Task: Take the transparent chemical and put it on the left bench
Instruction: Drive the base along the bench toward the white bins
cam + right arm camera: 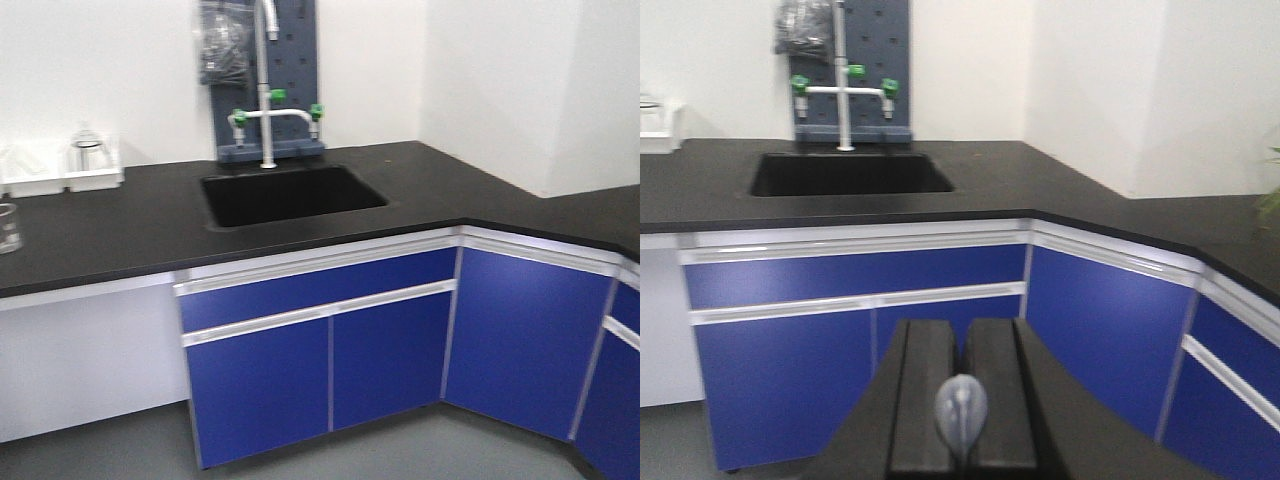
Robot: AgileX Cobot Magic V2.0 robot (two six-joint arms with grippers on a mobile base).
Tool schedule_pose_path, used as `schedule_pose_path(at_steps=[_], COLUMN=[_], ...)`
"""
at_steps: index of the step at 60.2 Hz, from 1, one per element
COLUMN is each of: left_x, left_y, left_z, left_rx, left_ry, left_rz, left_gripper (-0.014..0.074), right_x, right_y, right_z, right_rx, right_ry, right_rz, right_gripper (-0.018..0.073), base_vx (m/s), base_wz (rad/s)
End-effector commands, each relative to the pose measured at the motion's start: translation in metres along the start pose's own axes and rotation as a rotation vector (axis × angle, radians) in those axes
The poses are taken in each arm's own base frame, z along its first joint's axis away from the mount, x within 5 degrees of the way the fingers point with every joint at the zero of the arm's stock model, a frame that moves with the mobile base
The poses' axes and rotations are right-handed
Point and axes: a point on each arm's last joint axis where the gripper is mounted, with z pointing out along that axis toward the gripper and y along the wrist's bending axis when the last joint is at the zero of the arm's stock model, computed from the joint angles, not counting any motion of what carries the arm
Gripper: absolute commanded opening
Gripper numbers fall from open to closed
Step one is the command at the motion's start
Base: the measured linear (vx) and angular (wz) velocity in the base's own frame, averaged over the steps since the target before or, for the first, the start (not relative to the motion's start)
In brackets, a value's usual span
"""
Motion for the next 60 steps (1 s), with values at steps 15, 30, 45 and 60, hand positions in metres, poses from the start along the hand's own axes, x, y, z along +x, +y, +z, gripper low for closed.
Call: schedule_pose_path(at_steps=[15,30,45,60], left_x=[-0.0028,-0.0028,-0.0028,-0.0028], left_y=[0.0001,0.0001,0.0001,0.0001], left_z=[-0.0013,-0.0013,-0.0013,-0.0013], left_rx=[-0.002,-0.002,-0.002,-0.002], left_ry=[-0.081,-0.081,-0.081,-0.081], left_rz=[-0.009,-0.009,-0.009,-0.009], left_gripper=[-0.0003,-0.0003,-0.0003,-0.0003], right_x=[-0.0148,-0.0148,-0.0148,-0.0148], right_y=[0.0005,0.0005,0.0005,0.0005], right_z=[-0.0009,-0.0009,-0.0009,-0.0009], right_rx=[-0.01,-0.01,-0.01,-0.01], right_ry=[-0.092,-0.092,-0.092,-0.092], right_rz=[-0.018,-0.018,-0.018,-0.018], right_gripper=[-0.0004,-0.0004,-0.0004,-0.0004], base_vx=[-0.08,0.0,0.11,0.2], base_wz=[0.51,0.48,0.59,0.63])
